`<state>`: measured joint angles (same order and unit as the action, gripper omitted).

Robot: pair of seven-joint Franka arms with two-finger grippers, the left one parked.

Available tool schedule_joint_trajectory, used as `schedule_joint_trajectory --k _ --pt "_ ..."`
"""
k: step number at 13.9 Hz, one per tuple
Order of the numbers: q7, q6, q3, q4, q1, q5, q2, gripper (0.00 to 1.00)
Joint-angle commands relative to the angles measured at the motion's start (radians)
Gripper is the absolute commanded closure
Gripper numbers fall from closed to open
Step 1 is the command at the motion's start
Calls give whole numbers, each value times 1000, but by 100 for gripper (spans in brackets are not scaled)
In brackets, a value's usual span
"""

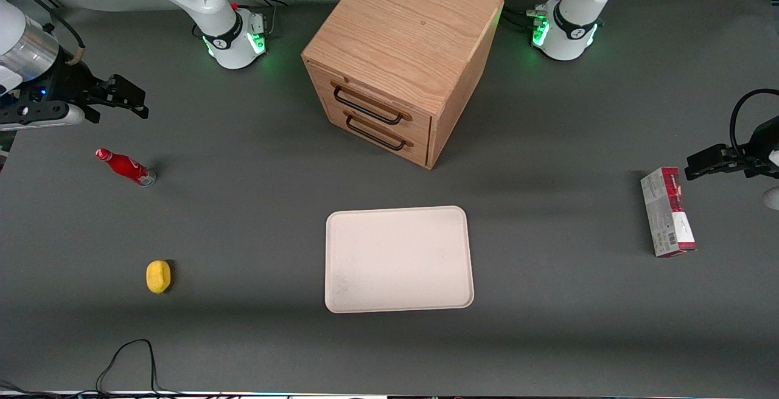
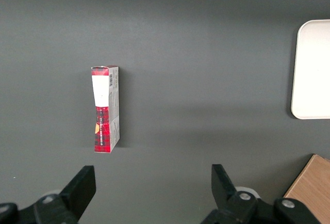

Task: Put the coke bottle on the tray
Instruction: 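Move the open right gripper down toward the red Coca-Cola bottle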

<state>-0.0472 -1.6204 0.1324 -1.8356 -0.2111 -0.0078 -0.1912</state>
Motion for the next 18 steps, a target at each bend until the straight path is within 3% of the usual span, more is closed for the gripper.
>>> schedule_joint_trajectory --k 1,3,4,9,13,18 --pt "-13 30 -4 30 4 -15 24 0" --pt "25 30 7 24 9 -20 26 0" --pt "102 27 28 -2 13 -58 26 0" --pt "398 -200 303 -210 7 -122 10 0" --pt "527 -410 438 -373 7 -136 10 0" --pt "555 -476 487 -432 7 -136 38 0"
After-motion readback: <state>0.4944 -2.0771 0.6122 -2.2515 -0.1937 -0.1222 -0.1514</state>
